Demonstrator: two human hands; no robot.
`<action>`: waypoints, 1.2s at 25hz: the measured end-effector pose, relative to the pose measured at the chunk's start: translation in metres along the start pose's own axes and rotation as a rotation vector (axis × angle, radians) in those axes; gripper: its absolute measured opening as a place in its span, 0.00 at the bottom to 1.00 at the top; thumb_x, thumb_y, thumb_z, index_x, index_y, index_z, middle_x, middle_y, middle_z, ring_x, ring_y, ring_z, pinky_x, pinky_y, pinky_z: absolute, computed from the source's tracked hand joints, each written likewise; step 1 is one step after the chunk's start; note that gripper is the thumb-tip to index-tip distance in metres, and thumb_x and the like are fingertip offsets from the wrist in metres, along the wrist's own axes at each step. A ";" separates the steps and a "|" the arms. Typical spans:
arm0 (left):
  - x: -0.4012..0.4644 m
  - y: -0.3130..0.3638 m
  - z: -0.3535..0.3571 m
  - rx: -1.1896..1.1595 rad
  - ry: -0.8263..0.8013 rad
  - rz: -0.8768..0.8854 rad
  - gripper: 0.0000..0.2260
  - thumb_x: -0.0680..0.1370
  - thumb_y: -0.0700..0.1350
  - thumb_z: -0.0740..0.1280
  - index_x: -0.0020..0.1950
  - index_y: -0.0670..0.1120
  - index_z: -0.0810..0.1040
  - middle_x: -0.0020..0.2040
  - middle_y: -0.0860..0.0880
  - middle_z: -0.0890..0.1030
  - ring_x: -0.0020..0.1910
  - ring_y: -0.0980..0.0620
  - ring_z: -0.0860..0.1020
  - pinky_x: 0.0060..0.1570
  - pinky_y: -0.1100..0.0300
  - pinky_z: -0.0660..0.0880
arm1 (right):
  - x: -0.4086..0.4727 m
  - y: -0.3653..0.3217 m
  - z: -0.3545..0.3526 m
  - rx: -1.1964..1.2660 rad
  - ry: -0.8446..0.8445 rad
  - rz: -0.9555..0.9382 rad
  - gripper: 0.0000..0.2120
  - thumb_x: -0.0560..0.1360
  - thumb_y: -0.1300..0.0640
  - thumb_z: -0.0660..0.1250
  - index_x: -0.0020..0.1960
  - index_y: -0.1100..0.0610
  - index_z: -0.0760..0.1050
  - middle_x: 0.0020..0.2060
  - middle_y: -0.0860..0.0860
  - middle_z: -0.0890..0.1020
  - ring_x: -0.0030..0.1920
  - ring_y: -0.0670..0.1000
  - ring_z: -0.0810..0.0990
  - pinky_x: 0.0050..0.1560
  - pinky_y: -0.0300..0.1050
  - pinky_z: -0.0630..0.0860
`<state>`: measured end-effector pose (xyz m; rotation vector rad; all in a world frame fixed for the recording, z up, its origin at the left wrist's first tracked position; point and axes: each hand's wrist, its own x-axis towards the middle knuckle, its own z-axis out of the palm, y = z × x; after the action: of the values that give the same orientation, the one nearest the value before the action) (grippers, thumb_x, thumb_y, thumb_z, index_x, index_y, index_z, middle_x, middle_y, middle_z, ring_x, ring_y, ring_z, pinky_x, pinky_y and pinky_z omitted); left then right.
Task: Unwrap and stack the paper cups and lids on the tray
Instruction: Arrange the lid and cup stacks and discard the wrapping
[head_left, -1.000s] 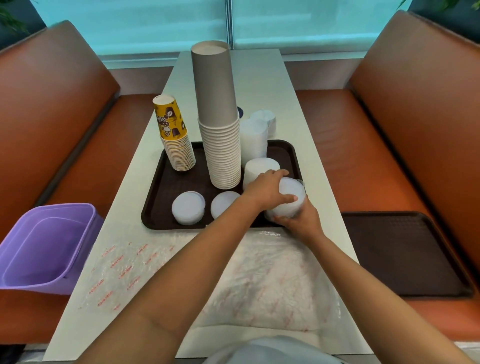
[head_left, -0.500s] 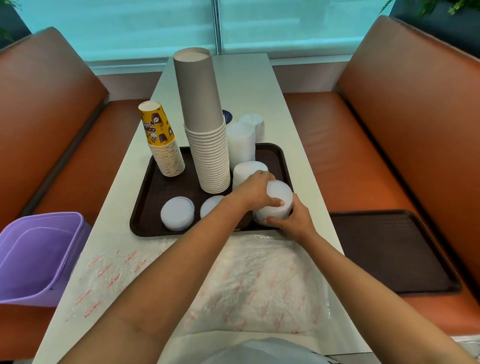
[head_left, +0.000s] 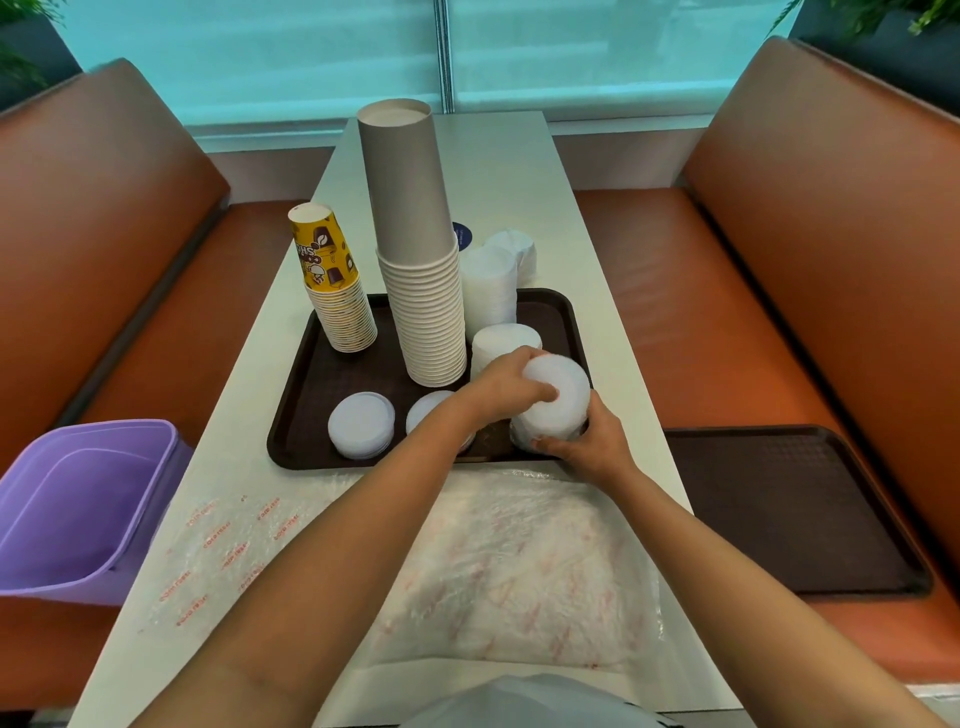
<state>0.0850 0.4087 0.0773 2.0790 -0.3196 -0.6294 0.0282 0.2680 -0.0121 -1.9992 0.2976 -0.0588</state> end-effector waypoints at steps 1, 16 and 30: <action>-0.004 -0.001 -0.008 -0.155 0.033 -0.023 0.20 0.75 0.39 0.68 0.66 0.42 0.71 0.59 0.45 0.77 0.58 0.47 0.75 0.57 0.55 0.73 | 0.000 0.000 0.000 -0.012 0.004 -0.006 0.39 0.60 0.57 0.81 0.66 0.56 0.67 0.55 0.49 0.75 0.53 0.52 0.75 0.50 0.45 0.73; -0.070 -0.141 -0.086 0.522 0.506 -0.033 0.21 0.69 0.39 0.72 0.61 0.46 0.75 0.63 0.47 0.71 0.62 0.46 0.71 0.54 0.56 0.71 | -0.003 -0.001 0.004 -0.017 0.070 -0.057 0.37 0.61 0.61 0.81 0.66 0.59 0.69 0.54 0.47 0.74 0.54 0.47 0.72 0.53 0.40 0.68; -0.045 -0.135 -0.097 0.742 0.282 -0.202 0.38 0.68 0.53 0.74 0.73 0.57 0.58 0.66 0.43 0.64 0.61 0.37 0.71 0.56 0.47 0.71 | -0.004 -0.002 0.004 -0.013 0.067 -0.052 0.37 0.61 0.61 0.80 0.66 0.59 0.69 0.55 0.48 0.74 0.55 0.47 0.72 0.54 0.40 0.68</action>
<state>0.0991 0.5711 0.0231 2.9013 -0.1931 -0.3433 0.0258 0.2734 -0.0123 -2.0211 0.2895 -0.1581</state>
